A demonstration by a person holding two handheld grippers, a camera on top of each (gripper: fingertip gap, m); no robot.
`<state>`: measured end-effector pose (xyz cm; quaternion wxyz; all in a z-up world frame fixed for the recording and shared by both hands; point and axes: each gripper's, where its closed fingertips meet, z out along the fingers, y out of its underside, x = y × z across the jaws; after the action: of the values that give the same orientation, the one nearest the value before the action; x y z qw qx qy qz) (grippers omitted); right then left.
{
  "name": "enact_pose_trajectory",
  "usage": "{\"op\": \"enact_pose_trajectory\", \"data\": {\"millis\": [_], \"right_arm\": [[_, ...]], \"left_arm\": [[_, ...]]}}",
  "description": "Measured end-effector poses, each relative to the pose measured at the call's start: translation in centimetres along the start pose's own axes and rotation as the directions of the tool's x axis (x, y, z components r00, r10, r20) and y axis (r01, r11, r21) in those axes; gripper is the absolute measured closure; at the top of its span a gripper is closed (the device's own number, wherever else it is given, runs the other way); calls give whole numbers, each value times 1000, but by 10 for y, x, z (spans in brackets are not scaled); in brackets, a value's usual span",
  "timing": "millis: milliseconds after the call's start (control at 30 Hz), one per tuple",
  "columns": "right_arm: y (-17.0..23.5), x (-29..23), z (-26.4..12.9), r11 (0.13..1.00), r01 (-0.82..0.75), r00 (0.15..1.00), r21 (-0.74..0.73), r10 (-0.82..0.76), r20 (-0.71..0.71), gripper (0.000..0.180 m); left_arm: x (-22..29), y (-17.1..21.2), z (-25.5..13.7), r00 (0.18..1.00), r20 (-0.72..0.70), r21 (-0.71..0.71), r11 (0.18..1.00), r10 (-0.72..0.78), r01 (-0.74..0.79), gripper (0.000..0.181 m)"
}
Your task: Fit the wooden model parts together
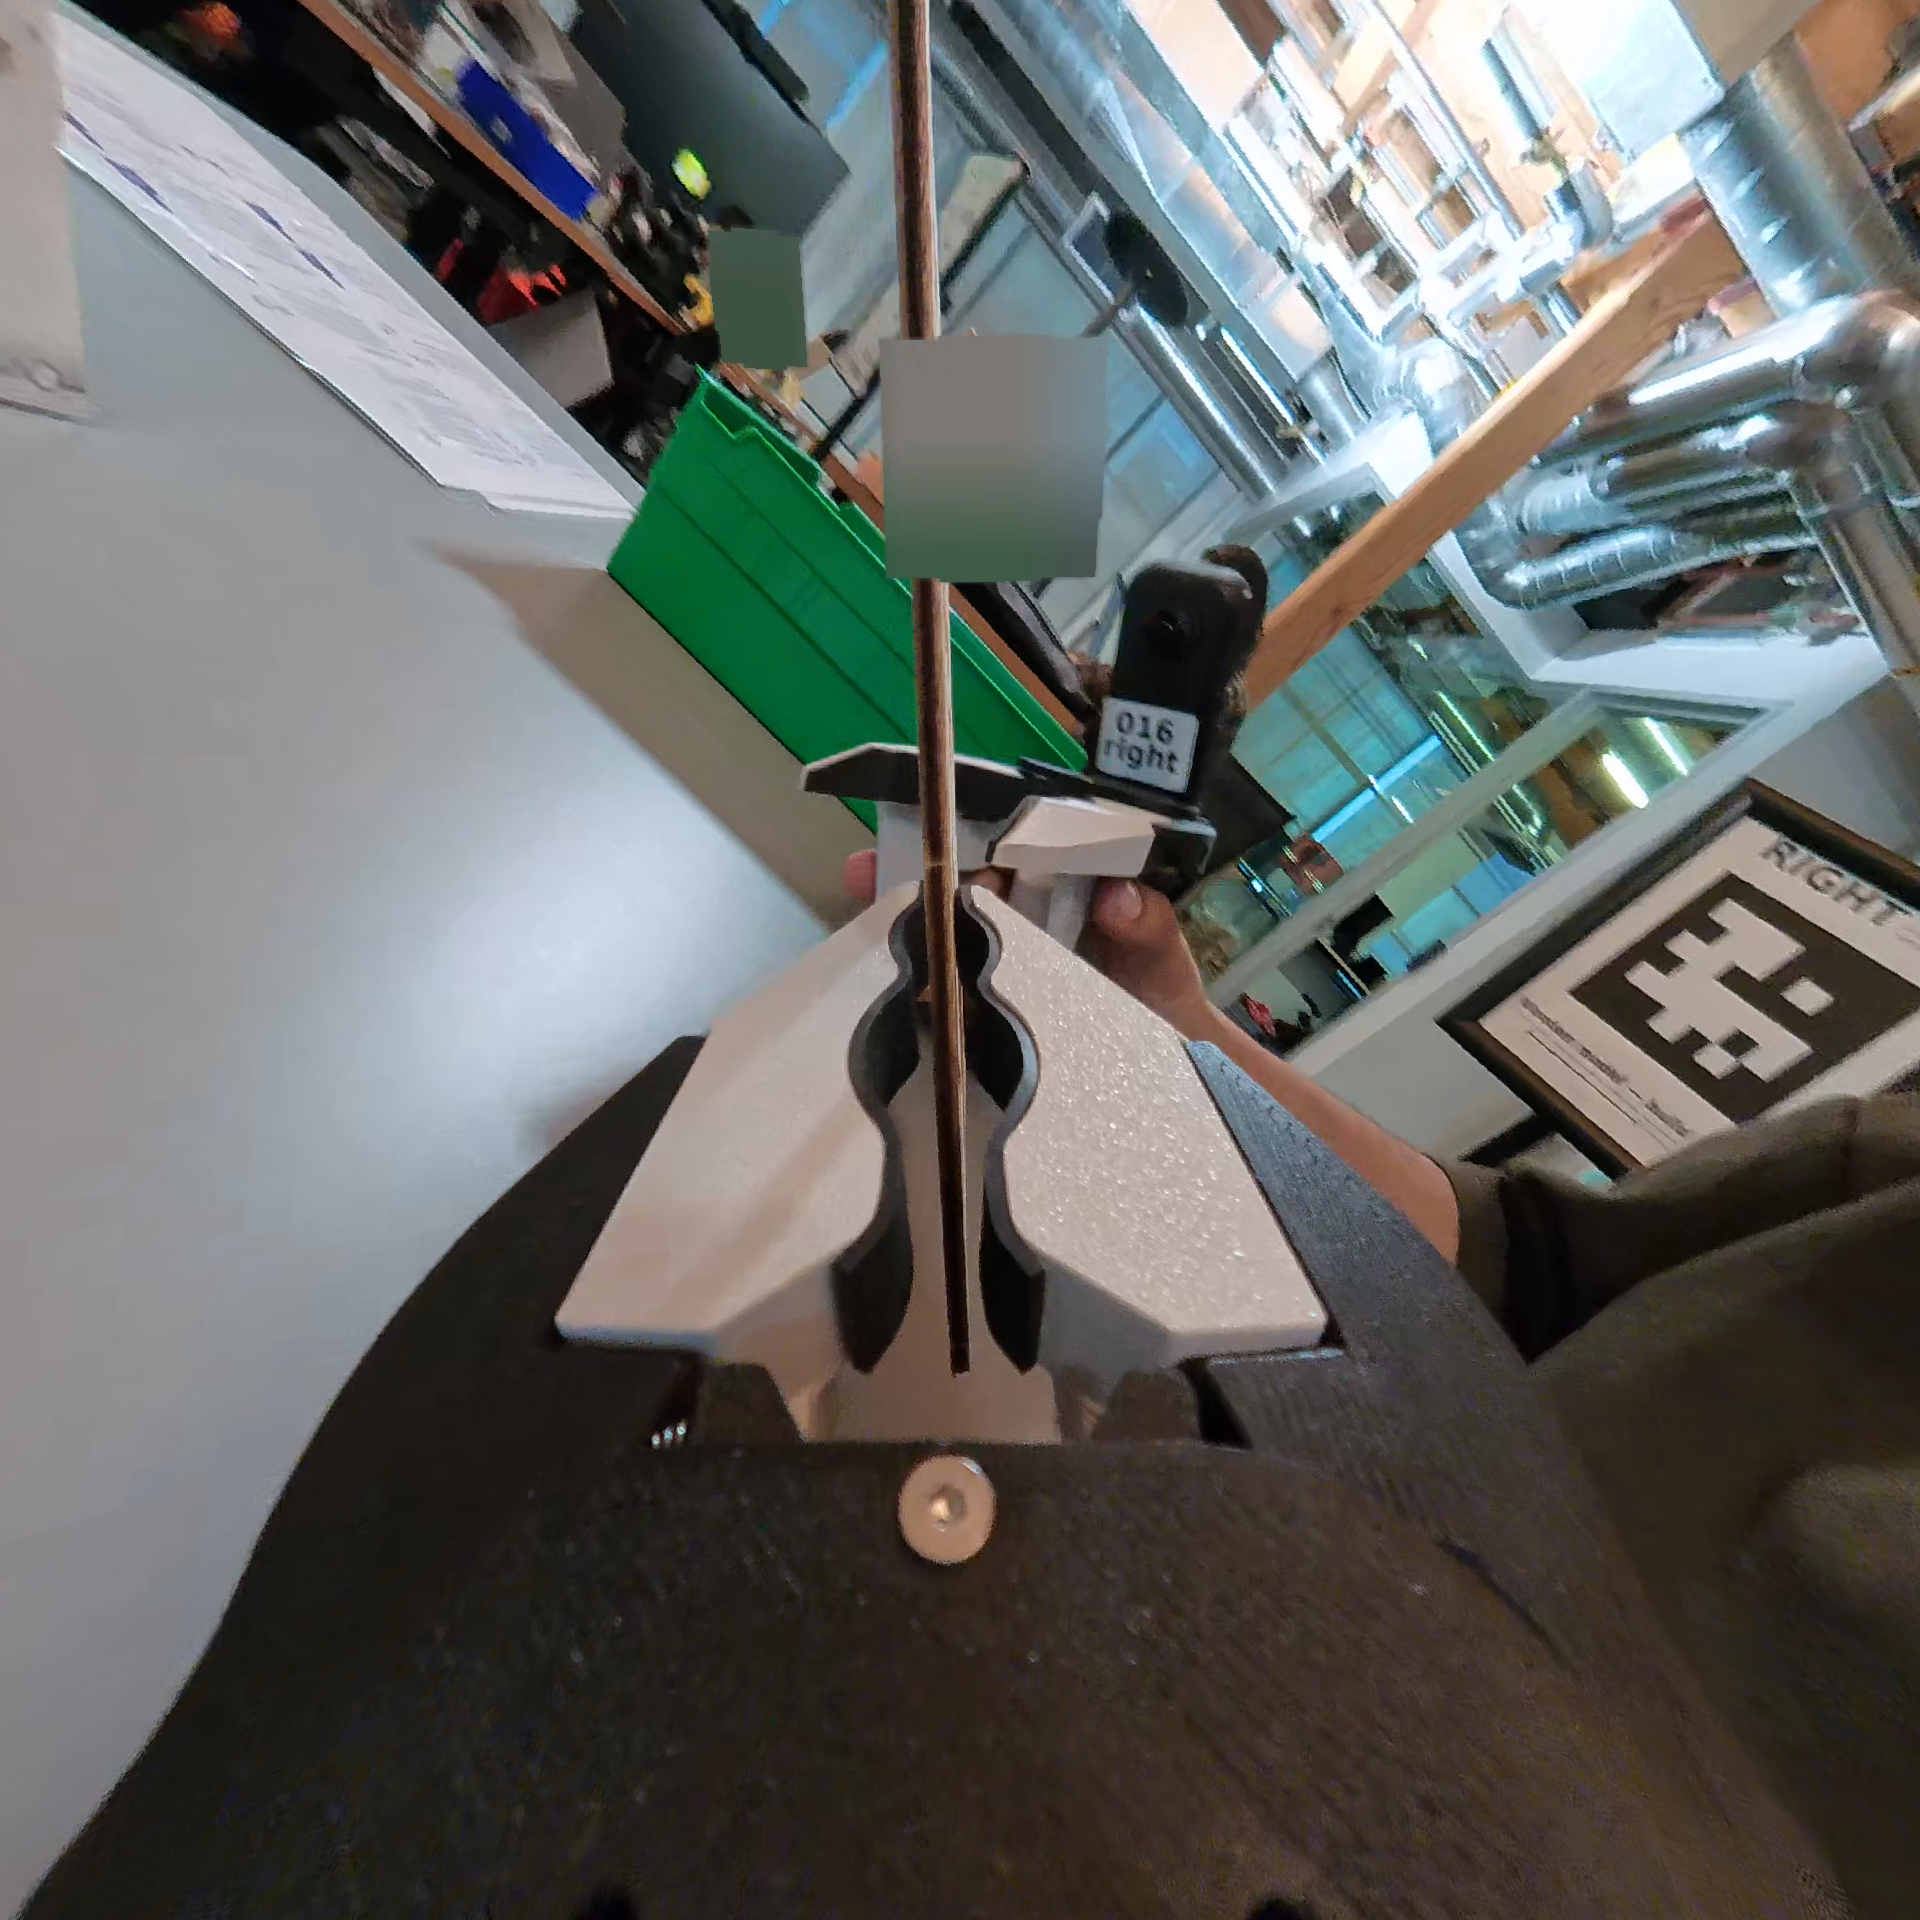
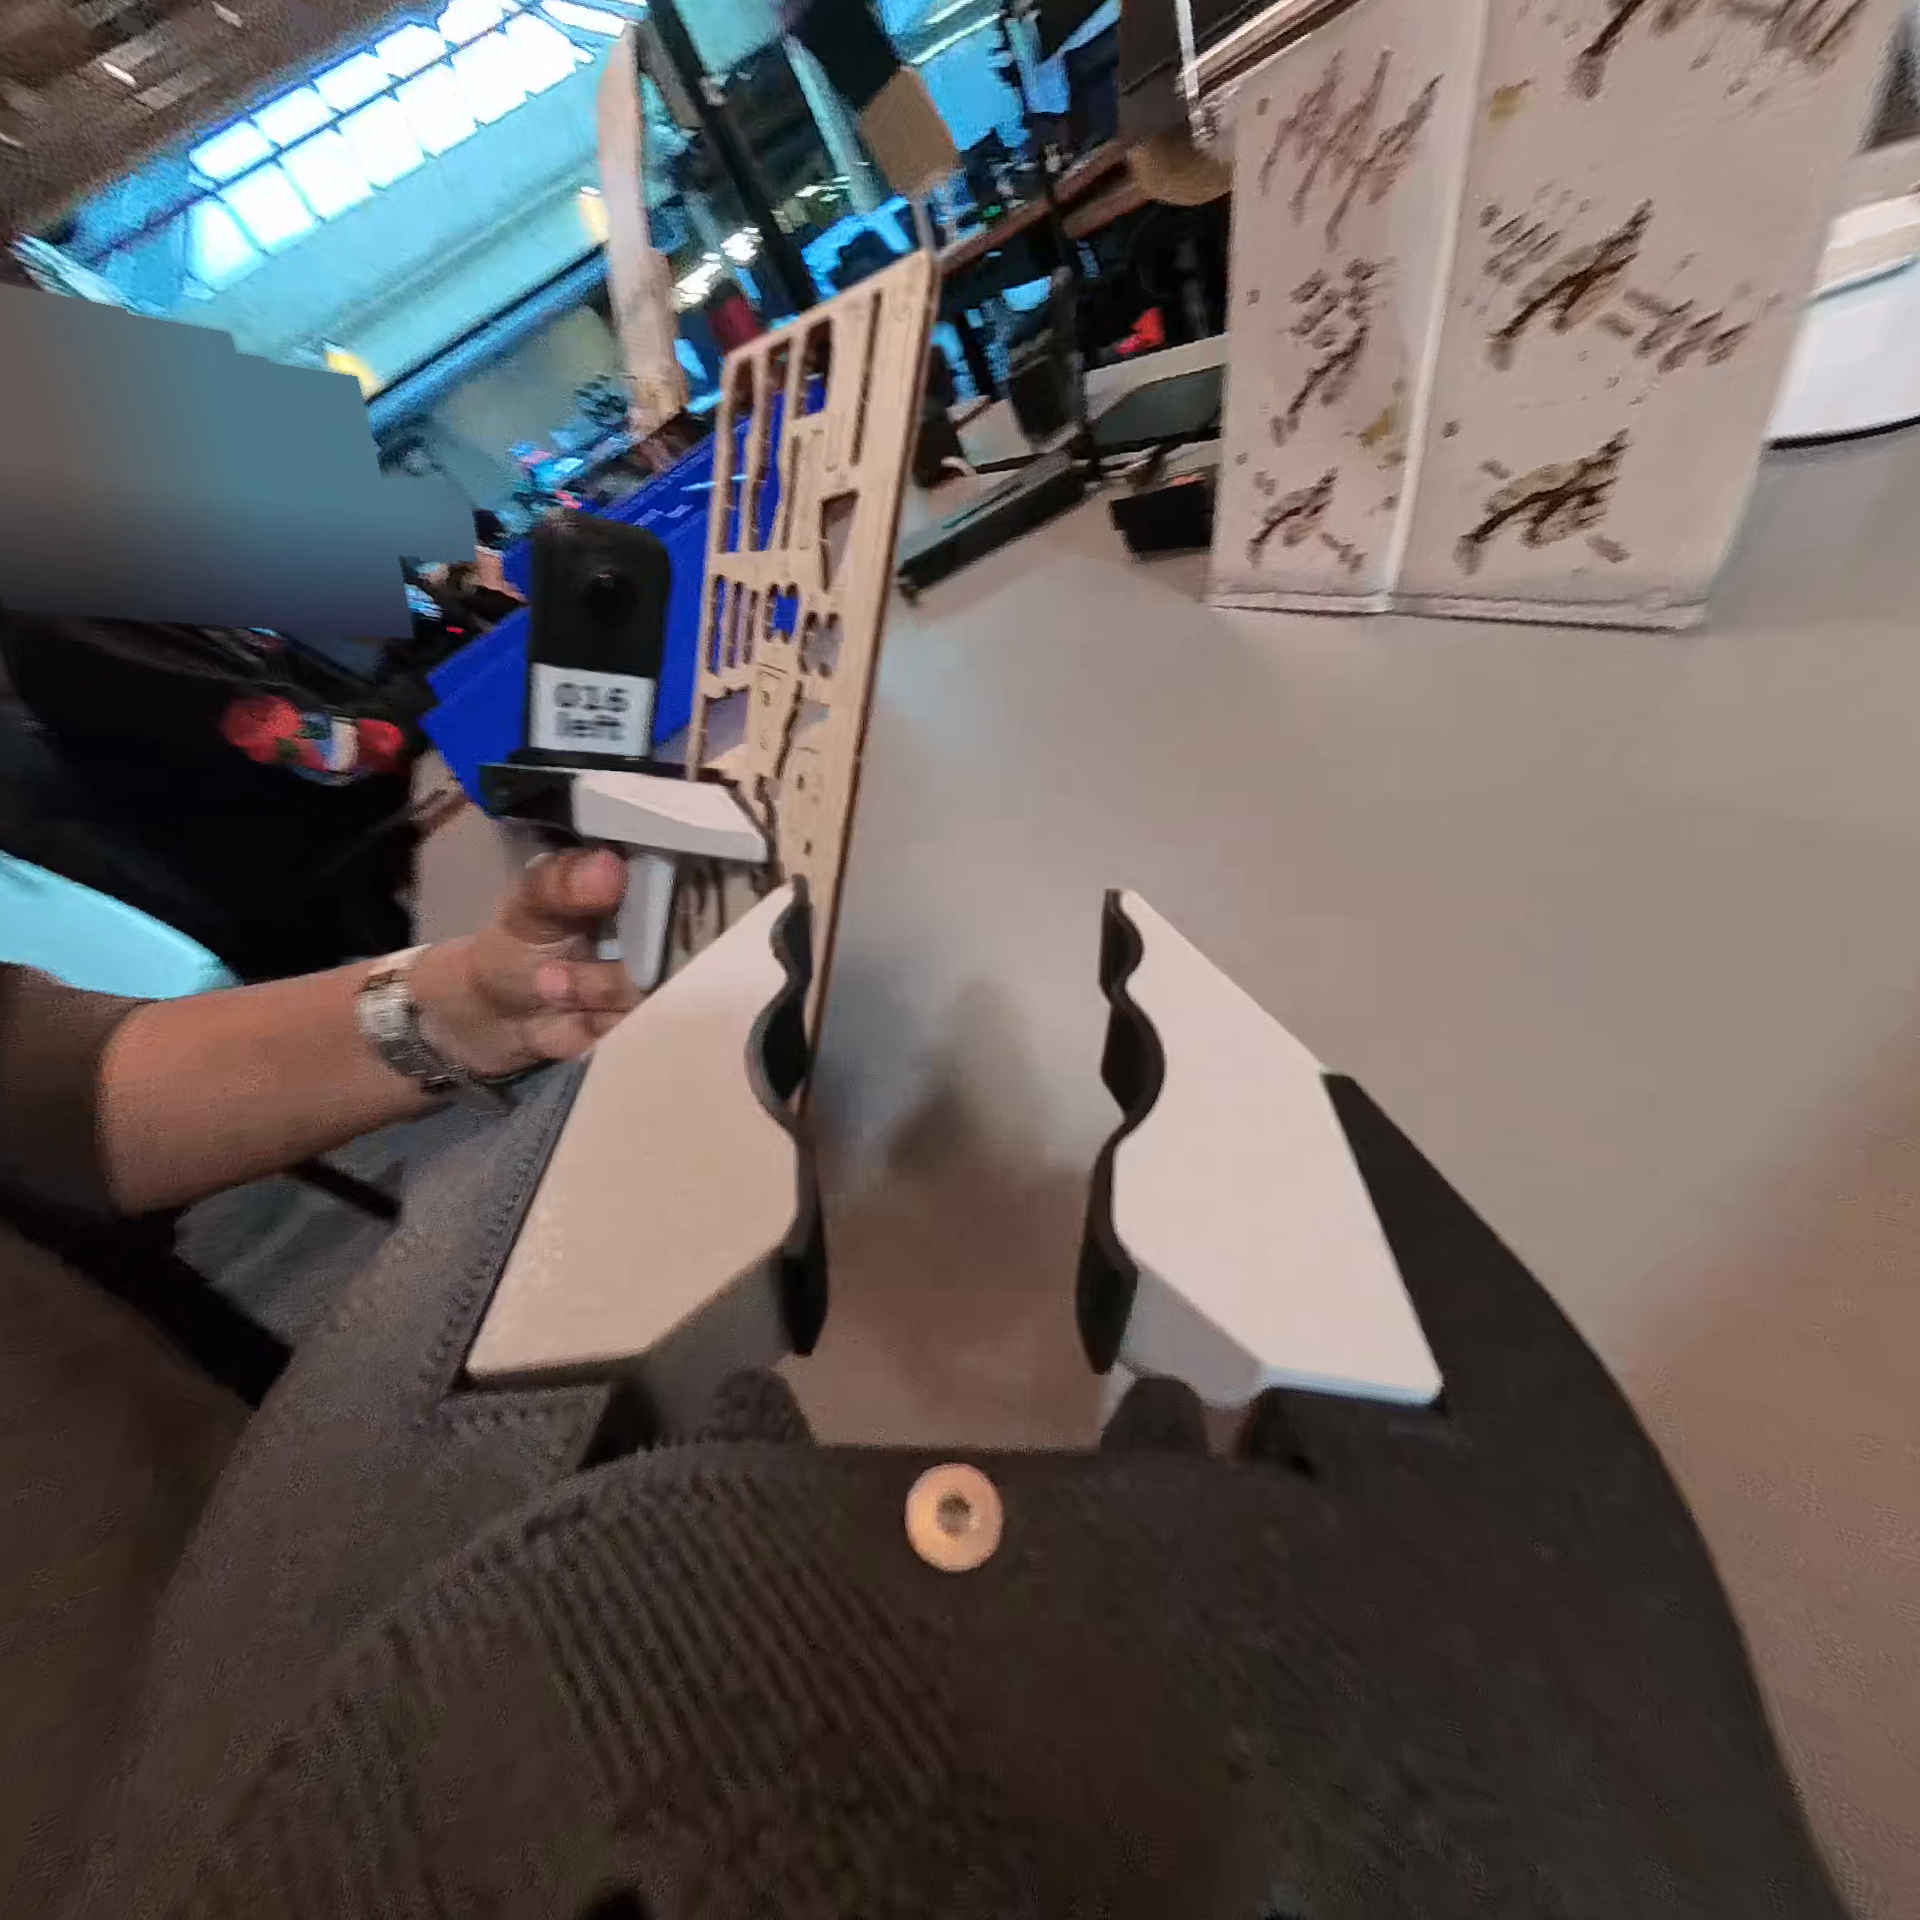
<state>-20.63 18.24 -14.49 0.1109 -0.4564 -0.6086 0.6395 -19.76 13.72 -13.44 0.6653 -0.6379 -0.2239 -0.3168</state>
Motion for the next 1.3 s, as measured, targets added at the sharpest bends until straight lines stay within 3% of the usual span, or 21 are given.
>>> {"op": "enact_pose_trajectory", "data": {"millis": [100, 267, 433, 1300], "right_arm": [[6, -15, 4, 999, -42, 994, -26, 45, 102, 139], [14, -26, 12, 997, -13, 992, -77, 22, 124, 147], [15, -33, 13, 997, -26, 986, -72, 38, 161, 168], [12, -34, 11, 992, -113, 974, -63, 123, 192, 177]], "left_arm": [[1, 3, 2, 1000, -1, -19, 1000, 10, -10, 181], [4, 9, 3, 1000, -20, -58, 998, 3, -4, 181], [3, 11, 4, 1000, -3, -72, 997, 14, -14, 181], [1, 11, 4, 1000, 1, -72, 997, -15, 15, 181]]}}
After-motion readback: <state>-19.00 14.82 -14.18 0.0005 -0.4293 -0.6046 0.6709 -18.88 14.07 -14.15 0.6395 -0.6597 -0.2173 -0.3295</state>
